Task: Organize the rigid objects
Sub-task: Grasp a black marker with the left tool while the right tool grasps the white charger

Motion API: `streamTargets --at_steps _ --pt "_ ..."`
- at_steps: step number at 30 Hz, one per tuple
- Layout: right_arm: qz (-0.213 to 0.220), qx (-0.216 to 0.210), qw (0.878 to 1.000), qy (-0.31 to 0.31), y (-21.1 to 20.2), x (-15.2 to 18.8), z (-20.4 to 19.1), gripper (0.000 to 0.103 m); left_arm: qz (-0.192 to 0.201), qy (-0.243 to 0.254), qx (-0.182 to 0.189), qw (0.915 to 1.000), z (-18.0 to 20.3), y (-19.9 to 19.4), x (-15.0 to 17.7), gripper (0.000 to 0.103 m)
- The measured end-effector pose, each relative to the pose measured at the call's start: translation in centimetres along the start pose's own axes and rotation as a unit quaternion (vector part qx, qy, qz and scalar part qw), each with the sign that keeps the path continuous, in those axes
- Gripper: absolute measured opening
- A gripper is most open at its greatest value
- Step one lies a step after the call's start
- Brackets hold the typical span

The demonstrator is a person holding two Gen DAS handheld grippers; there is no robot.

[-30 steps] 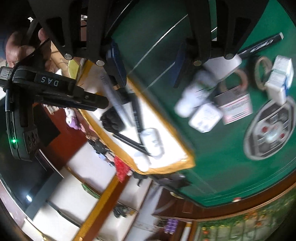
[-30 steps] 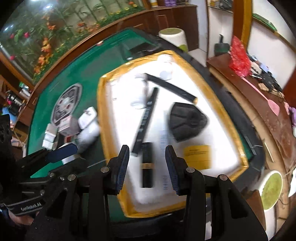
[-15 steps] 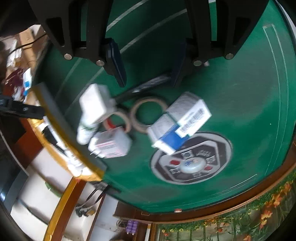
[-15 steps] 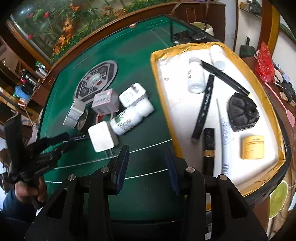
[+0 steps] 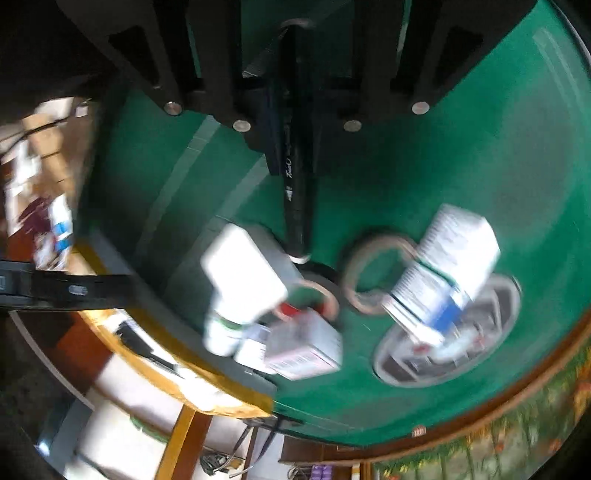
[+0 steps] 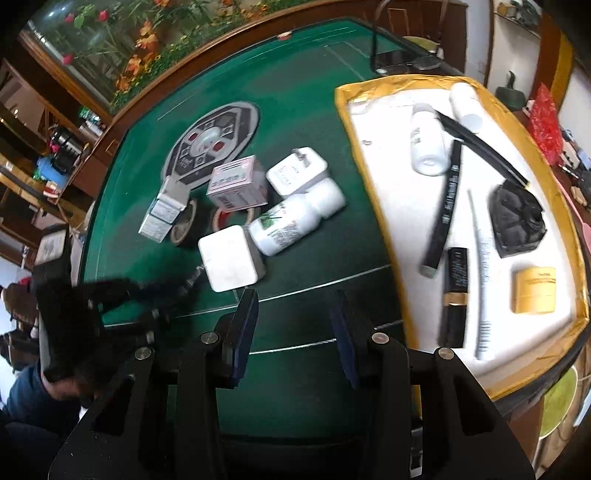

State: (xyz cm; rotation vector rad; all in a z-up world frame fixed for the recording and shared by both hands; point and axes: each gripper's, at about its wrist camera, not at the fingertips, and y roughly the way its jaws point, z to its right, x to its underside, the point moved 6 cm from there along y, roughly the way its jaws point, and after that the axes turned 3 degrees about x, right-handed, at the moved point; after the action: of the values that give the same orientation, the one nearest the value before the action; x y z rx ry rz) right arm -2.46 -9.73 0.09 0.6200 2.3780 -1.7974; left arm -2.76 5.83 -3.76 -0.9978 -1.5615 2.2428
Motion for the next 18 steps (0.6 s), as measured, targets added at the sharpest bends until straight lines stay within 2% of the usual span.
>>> streamTargets --at_steps 5,8,11,18 --pt "-0.009 -0.007 0.999 -0.036 1.2 -0.6 -2.0 0.040 0.007 -0.033 -0.025 0.9991 -0.6 -0.2 0.3 0.016" --pt "-0.016 -0.008 0.998 -0.055 2.3 -1.2 -3.0 0.053 0.003 -0.035 -0.034 0.9988 -0.8 0.2 -0.7 0.017" --pt "-0.020 -0.004 0.996 -0.086 3.2 -1.8 -4.4 0.053 0.011 -0.022 -0.048 0.9986 -0.8 0.4 -1.1 0.016" --pt "-0.051 0.019 0.989 -0.139 5.7 -2.1 -6.5 0.053 0.018 -0.068 -0.054 0.9960 -2.8 -0.7 0.3 0.014"
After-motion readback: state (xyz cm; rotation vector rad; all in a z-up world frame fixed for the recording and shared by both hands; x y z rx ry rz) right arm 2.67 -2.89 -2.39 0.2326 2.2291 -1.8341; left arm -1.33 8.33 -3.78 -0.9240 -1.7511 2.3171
